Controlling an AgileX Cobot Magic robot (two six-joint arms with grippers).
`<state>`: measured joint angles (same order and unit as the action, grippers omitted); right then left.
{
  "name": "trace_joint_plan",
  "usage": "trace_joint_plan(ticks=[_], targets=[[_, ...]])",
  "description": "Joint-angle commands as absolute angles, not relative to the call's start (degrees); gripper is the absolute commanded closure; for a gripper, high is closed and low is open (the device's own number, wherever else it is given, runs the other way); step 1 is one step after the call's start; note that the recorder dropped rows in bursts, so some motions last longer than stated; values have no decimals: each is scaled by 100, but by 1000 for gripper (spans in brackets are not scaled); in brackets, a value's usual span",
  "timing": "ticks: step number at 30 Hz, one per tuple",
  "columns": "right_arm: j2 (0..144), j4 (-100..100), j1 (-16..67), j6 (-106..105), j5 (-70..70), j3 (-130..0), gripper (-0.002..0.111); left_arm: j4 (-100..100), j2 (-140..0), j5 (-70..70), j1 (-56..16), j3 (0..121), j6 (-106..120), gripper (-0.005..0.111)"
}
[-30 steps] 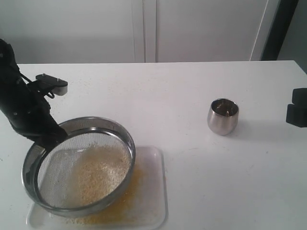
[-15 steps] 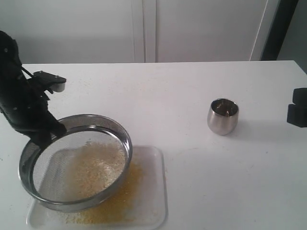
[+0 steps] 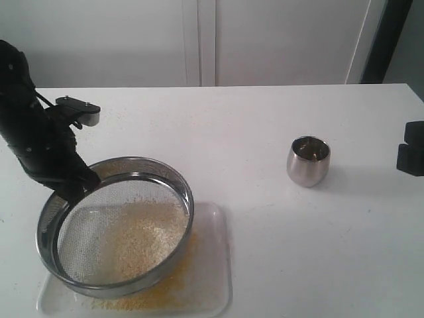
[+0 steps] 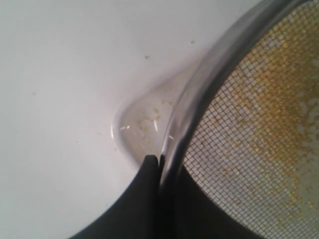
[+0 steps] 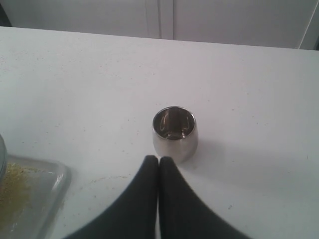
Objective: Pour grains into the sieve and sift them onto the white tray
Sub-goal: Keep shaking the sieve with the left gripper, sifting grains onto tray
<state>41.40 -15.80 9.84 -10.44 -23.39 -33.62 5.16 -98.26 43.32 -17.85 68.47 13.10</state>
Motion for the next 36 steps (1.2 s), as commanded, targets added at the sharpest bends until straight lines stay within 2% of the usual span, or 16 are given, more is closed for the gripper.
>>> trace_joint_plan(ticks=[1, 3, 5, 8, 10, 13, 18, 21, 23, 26, 28, 32, 34, 36], targets=[[4124, -1555, 971, -1038, -2298, -3325, 108, 156, -9697, 4636, -1614, 6863, 691, 107], [4124, -1555, 971, -1038, -2298, -3325, 108, 1055, -9738, 4457, -1666, 6863, 1207, 107], [4124, -1556, 971, -1038, -2309, -3325, 108, 1589, -9792, 4450, -2037, 6863, 2015, 107], [4124, -1556, 971, -1038, -2309, -3325, 108, 256, -9730, 4798, -1712, 6863, 1125, 107], [4124, -1556, 971, -1038, -2309, -3325, 108, 431, -9715, 4750, -1526, 6863, 1037, 107], [4111, -1556, 971, -1038, -2309, -3325, 108, 1213, -9751, 4615, -1796, 6863, 1783, 107], [4111, -1556, 971, -1038, -2309, -3325, 108, 272, -9697, 4831, -1696, 6863, 1004, 107], [4111, -1556, 971, -1038, -2309, -3325, 108, 983, -9753, 4600, -2103, 6863, 1491, 107], [4111, -1539, 971, -1038, -2309, -3325, 108, 733, -9762, 4693, -2271, 6863, 1589, 107], [4111, -1539, 971, -1038, -2309, -3325, 108, -185, -9687, 5043, -1956, 6863, 1051, 107], [4111, -1538, 971, -1038, -2320, -3325, 108, -66, -9646, 4977, -1710, 6863, 924, 107], [4111, -1538, 971, -1048, -2342, -3325, 108, 1020, -9719, 4488, -2142, 6863, 1513, 107], [4111, -1538, 971, -1048, -2342, -3325, 108, 595, -9730, 4756, -2302, 6863, 1408, 107], [4111, -1538, 971, -1048, -2342, -3325, 108, -42, -9718, 4953, -2120, 6863, 1029, 107]])
